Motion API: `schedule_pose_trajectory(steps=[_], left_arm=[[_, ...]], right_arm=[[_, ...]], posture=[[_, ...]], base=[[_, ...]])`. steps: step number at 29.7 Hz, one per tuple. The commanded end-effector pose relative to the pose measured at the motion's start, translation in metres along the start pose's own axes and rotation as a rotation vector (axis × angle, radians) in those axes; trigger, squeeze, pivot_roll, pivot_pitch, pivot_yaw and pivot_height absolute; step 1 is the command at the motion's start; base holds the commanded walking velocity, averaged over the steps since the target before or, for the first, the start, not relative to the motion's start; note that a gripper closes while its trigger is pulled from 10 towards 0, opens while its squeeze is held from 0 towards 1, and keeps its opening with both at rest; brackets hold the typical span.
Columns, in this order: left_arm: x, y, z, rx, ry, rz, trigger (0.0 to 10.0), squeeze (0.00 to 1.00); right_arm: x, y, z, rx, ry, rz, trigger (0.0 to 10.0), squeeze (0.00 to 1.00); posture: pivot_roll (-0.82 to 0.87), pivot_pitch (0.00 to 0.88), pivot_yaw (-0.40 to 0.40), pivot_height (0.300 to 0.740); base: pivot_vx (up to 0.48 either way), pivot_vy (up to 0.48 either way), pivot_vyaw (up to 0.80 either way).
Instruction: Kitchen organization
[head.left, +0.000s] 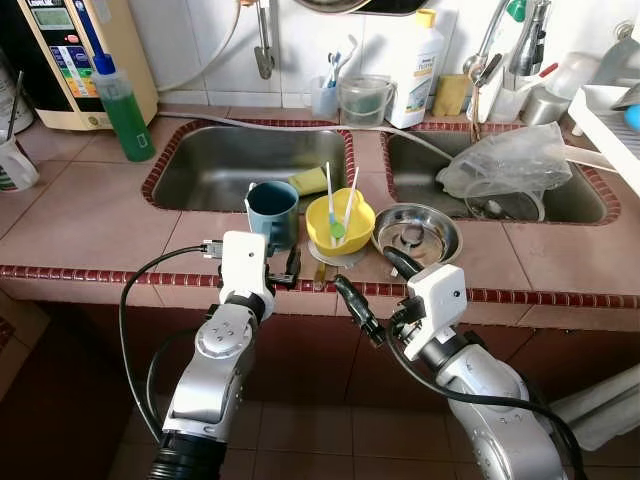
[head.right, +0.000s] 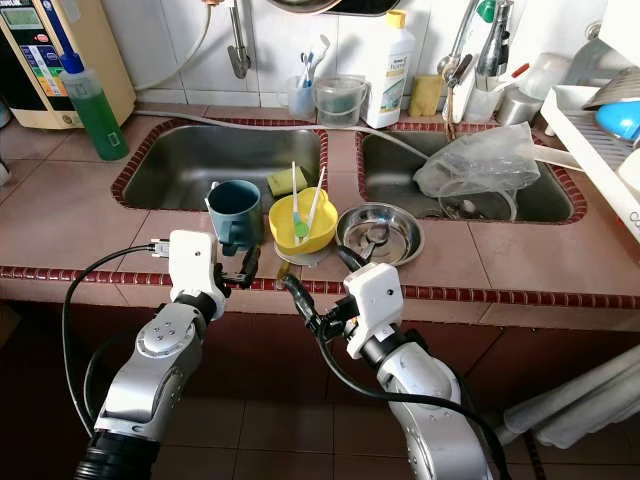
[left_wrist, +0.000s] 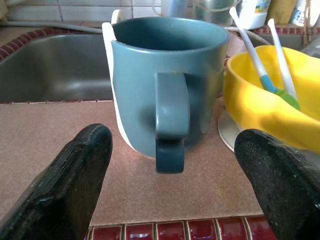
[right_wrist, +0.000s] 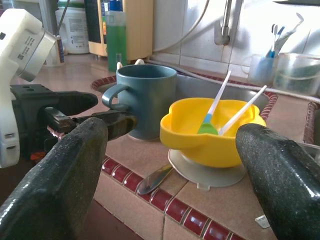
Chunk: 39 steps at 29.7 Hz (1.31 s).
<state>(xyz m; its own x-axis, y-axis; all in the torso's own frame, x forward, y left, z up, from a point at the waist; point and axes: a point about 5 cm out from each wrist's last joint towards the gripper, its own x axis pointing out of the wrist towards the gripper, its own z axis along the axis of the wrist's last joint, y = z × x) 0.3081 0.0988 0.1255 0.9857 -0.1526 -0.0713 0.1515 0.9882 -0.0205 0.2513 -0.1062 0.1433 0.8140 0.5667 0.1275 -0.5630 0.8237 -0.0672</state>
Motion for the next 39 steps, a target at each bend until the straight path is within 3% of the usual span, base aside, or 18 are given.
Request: schedule_pose_trajectory(steps=[1, 14, 28, 29, 30, 31, 37, 39], left_arm=[[0.002, -0.004, 0.001, 0.013, 0.009, -0.002, 10.0, 0.00], [0.009, -0.009, 0.011, -0.024, -0.031, 0.000, 10.0, 0.00], [0.016, -0.014, 0.008, -0.008, -0.017, 0.007, 10.0, 0.00], [0.016, -0.014, 0.008, -0.010, -0.018, 0.012, 8.3, 0.00], [0.017, -0.013, 0.008, -0.012, -0.021, 0.022, 9.6, 0.00], [0.017, -0.012, 0.008, -0.011, -0.020, 0.026, 10.0, 0.00], [0.019, -0.009, 0.009, -0.008, -0.030, 0.049, 10.0, 0.00], [0.021, -0.008, 0.011, -0.013, -0.039, 0.056, 8.5, 0.00]], right_arm=[[-0.002, 0.002, 0.004, 0.005, -0.007, 0.014, 10.0, 0.00], [-0.007, 0.000, 0.004, -0.020, 0.015, 0.023, 10.0, 0.00], [-0.009, 0.002, 0.004, -0.030, 0.015, 0.015, 10.0, 0.00], [-0.009, 0.002, 0.004, -0.029, 0.015, 0.016, 10.0, 0.00], [-0.010, 0.003, 0.005, -0.029, 0.015, 0.017, 10.0, 0.00], [-0.010, 0.003, 0.005, -0.028, 0.016, 0.017, 10.0, 0.00], [-0.010, 0.004, 0.005, -0.026, 0.019, 0.020, 10.0, 0.00], [-0.010, 0.004, 0.004, -0.028, 0.020, 0.019, 10.0, 0.00]], posture=[[-0.14, 0.067, 0.035, 0.740], [-0.16, 0.053, 0.043, 0.740], [-0.18, 0.044, 0.046, 0.740], [-0.18, 0.045, 0.045, 0.740], [-0.18, 0.047, 0.045, 0.740], [-0.18, 0.047, 0.045, 0.740], [-0.18, 0.049, 0.045, 0.740], [-0.18, 0.049, 0.046, 0.740]], base=[[0.000, 0.000, 0.00], [0.000, 0.000, 0.00], [0.000, 0.000, 0.00], [0.000, 0.000, 0.00], [0.000, 0.000, 0.00], [0.000, 0.000, 0.00], [0.000, 0.000, 0.00], [0.000, 0.000, 0.00]])
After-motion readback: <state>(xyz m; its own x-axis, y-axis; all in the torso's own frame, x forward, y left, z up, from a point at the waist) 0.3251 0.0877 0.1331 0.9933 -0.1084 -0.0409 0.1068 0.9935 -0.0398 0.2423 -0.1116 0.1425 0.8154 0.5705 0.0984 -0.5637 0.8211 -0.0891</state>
